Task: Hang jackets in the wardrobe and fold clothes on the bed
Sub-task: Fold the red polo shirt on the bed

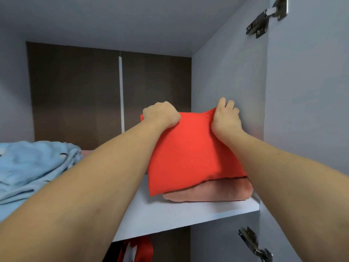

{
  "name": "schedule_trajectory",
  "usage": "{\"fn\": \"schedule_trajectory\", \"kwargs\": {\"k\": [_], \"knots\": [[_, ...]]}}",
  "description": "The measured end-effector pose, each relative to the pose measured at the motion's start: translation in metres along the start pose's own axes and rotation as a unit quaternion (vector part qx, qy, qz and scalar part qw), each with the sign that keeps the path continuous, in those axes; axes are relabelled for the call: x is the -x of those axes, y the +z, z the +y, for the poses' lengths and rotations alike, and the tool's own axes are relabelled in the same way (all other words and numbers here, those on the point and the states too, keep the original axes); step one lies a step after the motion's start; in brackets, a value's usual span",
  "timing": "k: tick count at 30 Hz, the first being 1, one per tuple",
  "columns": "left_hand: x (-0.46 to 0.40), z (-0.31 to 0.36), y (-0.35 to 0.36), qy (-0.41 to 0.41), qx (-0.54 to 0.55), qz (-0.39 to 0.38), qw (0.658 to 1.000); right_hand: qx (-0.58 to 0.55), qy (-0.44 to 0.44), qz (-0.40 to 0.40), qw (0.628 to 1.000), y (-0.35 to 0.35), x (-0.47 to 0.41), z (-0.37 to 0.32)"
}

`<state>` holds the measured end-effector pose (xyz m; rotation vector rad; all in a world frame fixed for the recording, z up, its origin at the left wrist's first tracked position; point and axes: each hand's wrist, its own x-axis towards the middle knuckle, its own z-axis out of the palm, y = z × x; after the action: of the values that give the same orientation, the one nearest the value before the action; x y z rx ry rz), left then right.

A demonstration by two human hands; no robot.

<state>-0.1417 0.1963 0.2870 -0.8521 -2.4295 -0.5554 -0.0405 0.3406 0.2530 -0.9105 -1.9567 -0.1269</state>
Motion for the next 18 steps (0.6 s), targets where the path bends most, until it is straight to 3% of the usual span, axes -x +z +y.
{"fn": "schedule_trajectory", "kwargs": {"k": [6,10,13,18], "knots": [[-0.006,-0.008,0.059,0.019,-0.089,-0.106,0.99,0.108,-0.025,-0.154,0.982,0.047,0.017,0.008],[0.003,-0.008,0.065,0.08,0.037,-0.122,0.989,0.029,-0.036,-0.221,0.974,0.043,0.01,-0.001],[0.016,-0.01,0.074,0.112,0.028,-0.186,0.976,0.014,-0.037,-0.326,0.944,0.047,0.016,0.001],[0.03,-0.013,0.111,0.114,0.035,-0.206,0.971,-0.037,-0.037,-0.377,0.925,0.072,0.034,0.021]]}}
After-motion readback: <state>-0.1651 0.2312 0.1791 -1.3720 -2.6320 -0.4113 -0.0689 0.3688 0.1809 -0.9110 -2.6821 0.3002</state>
